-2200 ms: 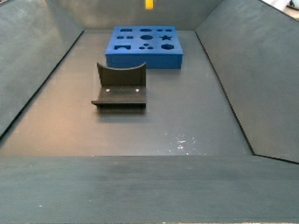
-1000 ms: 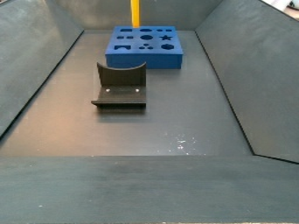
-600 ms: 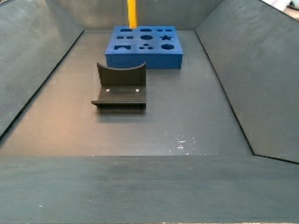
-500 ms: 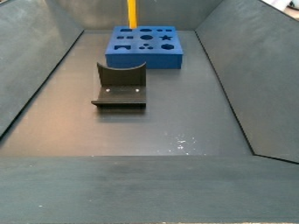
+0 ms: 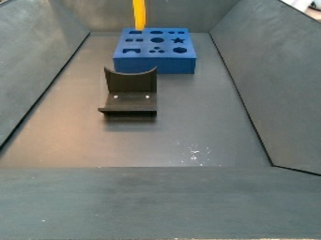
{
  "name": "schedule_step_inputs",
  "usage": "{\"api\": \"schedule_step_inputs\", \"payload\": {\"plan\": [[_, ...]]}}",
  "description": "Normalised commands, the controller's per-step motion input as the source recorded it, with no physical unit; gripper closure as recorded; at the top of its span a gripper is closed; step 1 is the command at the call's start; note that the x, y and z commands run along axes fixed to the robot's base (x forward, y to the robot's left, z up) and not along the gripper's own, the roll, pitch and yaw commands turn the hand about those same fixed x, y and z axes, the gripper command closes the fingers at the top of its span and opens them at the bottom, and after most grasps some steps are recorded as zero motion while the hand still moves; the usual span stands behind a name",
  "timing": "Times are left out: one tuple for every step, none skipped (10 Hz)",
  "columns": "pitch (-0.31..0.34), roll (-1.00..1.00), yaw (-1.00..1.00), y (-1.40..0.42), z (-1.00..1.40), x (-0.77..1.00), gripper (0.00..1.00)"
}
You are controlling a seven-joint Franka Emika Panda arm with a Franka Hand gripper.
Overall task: Pick up the double-square object. Move up. Move to above the board. Insert the double-square object.
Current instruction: Insert the double-square object.
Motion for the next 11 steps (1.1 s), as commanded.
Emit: {"api": "schedule_step_inputs", "payload": {"plan": [[0.000, 0.00, -0.86, 0.00, 0.00, 0.18, 1.00], [0.000, 0.00, -0.88, 0.00, 0.00, 0.16, 1.00], [0.000, 0.00, -0.88, 0.00, 0.00, 0.17, 1.00], [-0.003, 0.00, -0.89, 0.00, 0.00, 0.16, 1.00], [-0.001, 0.00, -0.87, 0.00, 0.00, 0.18, 1.00], [-0.001, 0.00, -0.86, 0.00, 0.00, 0.19, 1.00], [-0.010, 0.00, -0.88, 0.00, 0.00, 0.17, 1.00], [-0.016, 0.00, -0.90, 0.00, -0.02, 0.15, 1.00], [-0.017, 0.00, -0.92, 0.00, -0.01, 0.12, 1.00], [-0.027, 0.00, -0.94, 0.00, -0.02, 0.10, 1.00], [-0.027, 0.00, -0.92, 0.00, -0.03, 0.12, 1.00]]}}
